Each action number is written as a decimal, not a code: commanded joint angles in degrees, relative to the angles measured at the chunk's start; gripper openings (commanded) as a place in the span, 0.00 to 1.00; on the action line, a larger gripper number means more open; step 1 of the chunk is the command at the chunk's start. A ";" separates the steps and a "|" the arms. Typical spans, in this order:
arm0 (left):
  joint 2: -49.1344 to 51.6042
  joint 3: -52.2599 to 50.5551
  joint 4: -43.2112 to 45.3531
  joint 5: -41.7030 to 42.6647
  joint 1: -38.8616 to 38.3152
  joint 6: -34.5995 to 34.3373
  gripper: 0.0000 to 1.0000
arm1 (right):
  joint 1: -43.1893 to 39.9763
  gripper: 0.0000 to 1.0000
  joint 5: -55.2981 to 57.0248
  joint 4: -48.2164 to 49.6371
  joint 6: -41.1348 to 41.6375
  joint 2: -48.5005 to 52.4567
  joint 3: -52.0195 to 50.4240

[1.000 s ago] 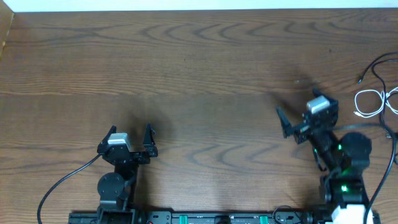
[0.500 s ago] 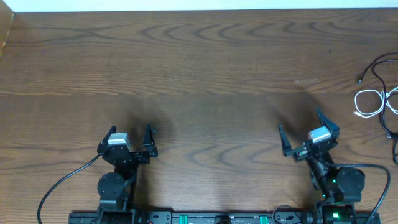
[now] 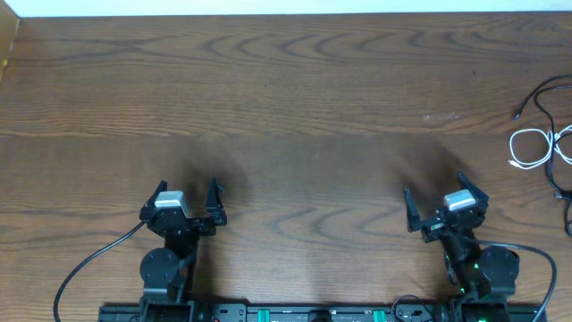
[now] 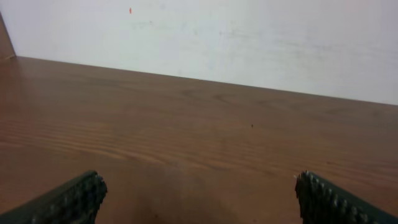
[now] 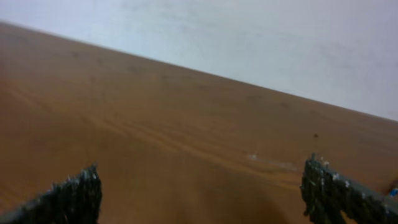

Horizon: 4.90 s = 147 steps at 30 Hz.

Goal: Untangle cables

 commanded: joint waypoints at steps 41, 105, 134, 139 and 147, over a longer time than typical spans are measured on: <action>-0.35 -0.83 -2.69 -1.03 0.17 0.96 0.98 | -0.52 0.99 2.14 -0.66 0.92 -2.47 -0.07; -0.35 -0.83 -2.67 -1.03 0.17 0.96 0.98 | -2.34 0.99 13.22 -1.51 13.16 -2.47 -0.04; -0.35 -0.83 -2.67 -1.03 0.17 0.96 0.98 | -2.34 0.99 13.22 -1.51 13.16 -2.47 -0.04; -0.35 -0.83 -2.69 -1.01 0.17 0.96 0.98 | -2.34 0.99 13.22 -1.51 13.16 -2.47 -0.04; -0.35 -0.83 -2.67 -1.01 0.17 0.96 0.98 | -2.34 0.99 13.25 -1.51 13.16 -2.47 -0.04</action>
